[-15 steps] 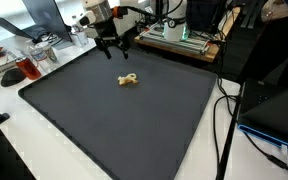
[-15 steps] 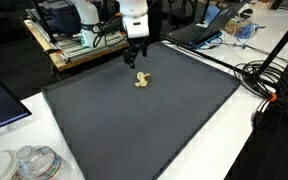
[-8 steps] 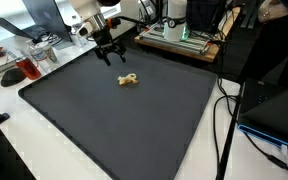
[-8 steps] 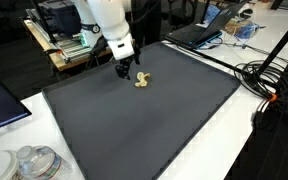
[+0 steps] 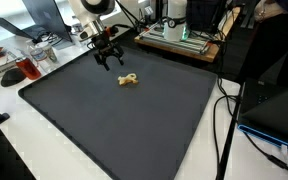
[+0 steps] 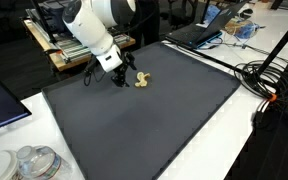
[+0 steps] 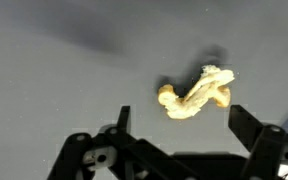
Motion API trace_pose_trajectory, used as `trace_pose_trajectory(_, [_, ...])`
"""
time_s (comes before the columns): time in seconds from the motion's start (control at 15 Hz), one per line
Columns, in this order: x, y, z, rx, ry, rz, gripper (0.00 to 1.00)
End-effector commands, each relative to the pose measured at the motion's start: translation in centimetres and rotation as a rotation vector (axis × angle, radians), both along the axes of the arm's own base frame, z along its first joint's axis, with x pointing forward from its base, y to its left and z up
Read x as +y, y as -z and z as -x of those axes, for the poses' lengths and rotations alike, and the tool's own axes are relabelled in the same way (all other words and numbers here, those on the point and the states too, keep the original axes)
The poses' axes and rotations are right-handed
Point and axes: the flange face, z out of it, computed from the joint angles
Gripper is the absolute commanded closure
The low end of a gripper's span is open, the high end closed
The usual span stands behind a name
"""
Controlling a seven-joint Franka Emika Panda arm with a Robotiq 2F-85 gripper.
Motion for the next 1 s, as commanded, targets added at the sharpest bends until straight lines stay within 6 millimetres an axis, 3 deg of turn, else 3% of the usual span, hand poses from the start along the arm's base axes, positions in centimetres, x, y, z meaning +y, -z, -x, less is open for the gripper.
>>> trace_pose_trajectory(0.0, [-0.3, 0.9, 1.9, -0.094, -0.003, -0.032, 0.00])
trace_pose_trajectory(0.47, [0.7, 2.4, 7.2, -0.222, -0.013, 0.009, 0.00])
trace_pose_trajectory(0.93, [5.3, 0.8, 10.2, -0.328, -0.091, 0.168, 0.00])
